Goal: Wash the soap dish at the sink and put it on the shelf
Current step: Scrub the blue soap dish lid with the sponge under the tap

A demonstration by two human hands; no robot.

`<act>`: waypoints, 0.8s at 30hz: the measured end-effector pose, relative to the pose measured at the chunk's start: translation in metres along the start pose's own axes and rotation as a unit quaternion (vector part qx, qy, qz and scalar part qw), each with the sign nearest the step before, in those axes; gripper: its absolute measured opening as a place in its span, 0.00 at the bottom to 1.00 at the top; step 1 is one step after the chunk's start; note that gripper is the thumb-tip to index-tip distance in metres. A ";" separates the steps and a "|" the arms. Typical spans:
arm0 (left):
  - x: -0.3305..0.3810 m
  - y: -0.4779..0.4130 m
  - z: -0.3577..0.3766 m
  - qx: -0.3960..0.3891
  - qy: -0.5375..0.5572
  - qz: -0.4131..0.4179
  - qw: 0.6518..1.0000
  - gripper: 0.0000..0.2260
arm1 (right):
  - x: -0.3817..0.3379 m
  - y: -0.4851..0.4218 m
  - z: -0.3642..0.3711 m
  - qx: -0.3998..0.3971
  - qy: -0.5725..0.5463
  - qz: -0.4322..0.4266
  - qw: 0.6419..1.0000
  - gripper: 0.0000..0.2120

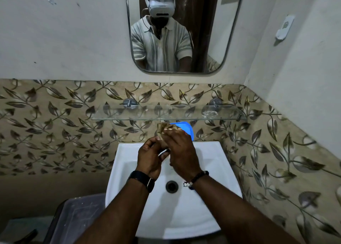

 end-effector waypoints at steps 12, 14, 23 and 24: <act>0.008 -0.002 -0.006 0.040 0.047 0.031 0.998 0.04 | 0.000 0.006 -0.001 -0.036 0.027 -0.050 0.998 0.13; 0.009 -0.004 -0.007 0.031 0.032 0.026 0.999 0.07 | 0.005 0.003 -0.004 -0.041 0.056 -0.096 0.993 0.13; 0.007 -0.006 -0.010 -0.026 -0.043 0.039 0.998 0.06 | 0.013 -0.023 -0.016 -0.011 -0.017 0.153 0.988 0.21; 0.007 -0.007 -0.012 -0.027 -0.045 0.036 0.998 0.05 | 0.008 -0.025 -0.013 -0.023 -0.030 0.124 0.992 0.21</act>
Point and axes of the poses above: each hand's wrist, its own y-axis away from the middle knuckle, its own z-axis out of the palm, x = y × z, the point moved 1 cm from there along -y, towards the middle knuckle
